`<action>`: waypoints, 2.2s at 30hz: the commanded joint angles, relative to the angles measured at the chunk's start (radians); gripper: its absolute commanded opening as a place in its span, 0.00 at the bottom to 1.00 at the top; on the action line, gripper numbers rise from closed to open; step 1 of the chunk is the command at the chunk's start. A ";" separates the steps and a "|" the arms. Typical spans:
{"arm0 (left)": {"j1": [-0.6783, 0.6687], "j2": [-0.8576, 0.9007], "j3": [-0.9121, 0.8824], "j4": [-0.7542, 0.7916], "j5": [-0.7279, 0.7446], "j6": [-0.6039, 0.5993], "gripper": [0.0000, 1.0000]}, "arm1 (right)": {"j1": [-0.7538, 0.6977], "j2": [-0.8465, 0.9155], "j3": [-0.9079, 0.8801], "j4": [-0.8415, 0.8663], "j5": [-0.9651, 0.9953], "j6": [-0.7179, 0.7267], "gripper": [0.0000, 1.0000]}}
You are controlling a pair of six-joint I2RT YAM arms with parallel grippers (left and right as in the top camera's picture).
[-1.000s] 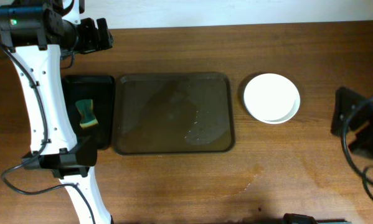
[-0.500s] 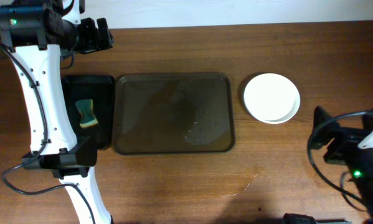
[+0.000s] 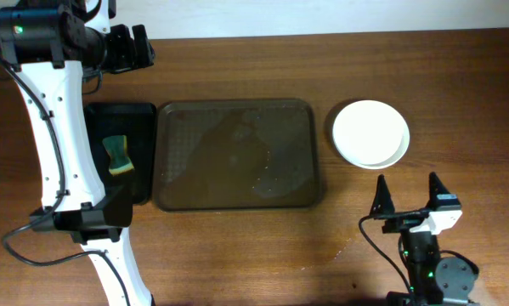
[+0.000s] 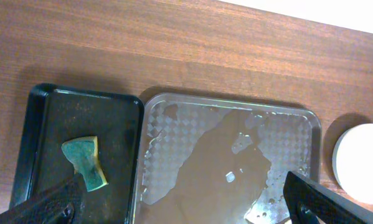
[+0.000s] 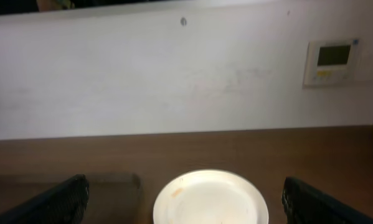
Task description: Clean dirty plates on tray and stack at the side
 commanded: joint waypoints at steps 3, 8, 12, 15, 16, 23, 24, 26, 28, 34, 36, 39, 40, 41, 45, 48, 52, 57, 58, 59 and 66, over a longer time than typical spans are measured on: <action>0.005 0.005 -0.001 0.000 0.010 -0.002 0.99 | 0.017 -0.034 -0.091 0.041 -0.009 -0.002 0.99; 0.005 0.005 -0.001 -0.001 0.010 -0.002 0.99 | 0.129 -0.035 -0.090 -0.086 -0.008 -0.003 0.98; 0.005 0.005 -0.001 -0.001 0.010 -0.002 0.99 | 0.139 -0.034 -0.090 -0.086 -0.008 -0.003 0.98; 0.005 0.005 -0.001 0.000 0.010 -0.002 0.99 | 0.139 -0.033 -0.090 -0.086 -0.008 -0.003 0.98; 0.005 0.005 -0.001 0.000 0.010 -0.002 0.99 | 0.139 -0.034 -0.090 -0.086 -0.008 -0.003 0.98; 0.005 0.005 -0.001 0.000 -0.006 0.015 0.99 | 0.139 -0.033 -0.090 -0.086 -0.008 -0.003 0.98; 0.005 0.005 -0.001 -0.001 -0.077 0.036 0.99 | 0.139 -0.033 -0.090 -0.086 -0.008 -0.003 0.98; 0.005 0.005 -0.001 0.000 -0.122 0.036 0.99 | 0.139 -0.033 -0.090 -0.086 -0.008 -0.003 0.98; 0.003 -0.011 -0.001 0.023 -0.181 0.040 0.99 | 0.139 -0.033 -0.090 -0.086 -0.008 -0.003 0.98; -0.054 -0.265 -0.187 0.347 -0.238 0.190 0.99 | 0.139 -0.033 -0.090 -0.086 -0.008 -0.003 0.98; -0.050 -0.394 -0.348 0.465 -0.244 0.190 0.99 | 0.139 -0.033 -0.090 -0.086 -0.008 -0.003 0.98; -0.028 -0.619 -0.671 0.630 -0.250 0.194 0.99 | 0.139 -0.033 -0.090 -0.086 -0.008 -0.003 0.98; -0.018 -0.690 -0.786 0.685 -0.250 0.194 0.99 | 0.139 -0.033 -0.090 -0.086 -0.008 -0.003 0.98; -0.005 -0.771 -0.923 0.750 -0.250 0.195 0.99 | 0.139 -0.033 -0.090 -0.086 -0.008 -0.003 0.98; 0.043 -1.080 -1.459 0.993 -0.249 0.194 0.99 | 0.139 -0.033 -0.090 -0.086 -0.008 -0.003 0.98; 0.052 -1.291 -1.851 1.163 -0.250 0.195 0.99 | 0.139 -0.033 -0.090 -0.086 -0.008 -0.003 0.99; 0.051 -1.530 -2.274 1.410 -0.249 0.194 0.99 | 0.139 -0.033 -0.090 -0.086 -0.008 -0.003 0.99; 0.051 -1.804 -2.598 1.605 -0.250 0.220 0.99 | 0.139 -0.033 -0.090 -0.086 -0.008 -0.003 0.98; 0.051 -1.855 -2.636 1.623 -0.250 0.233 0.99 | 0.139 -0.033 -0.090 -0.086 -0.008 -0.003 0.98; 0.051 -1.903 -2.672 1.632 -0.249 0.252 0.99 | 0.139 -0.033 -0.090 -0.086 -0.008 -0.003 0.98; 0.051 -2.160 -2.835 1.622 -0.249 0.304 0.99 | 0.139 -0.033 -0.090 -0.086 -0.008 -0.003 0.98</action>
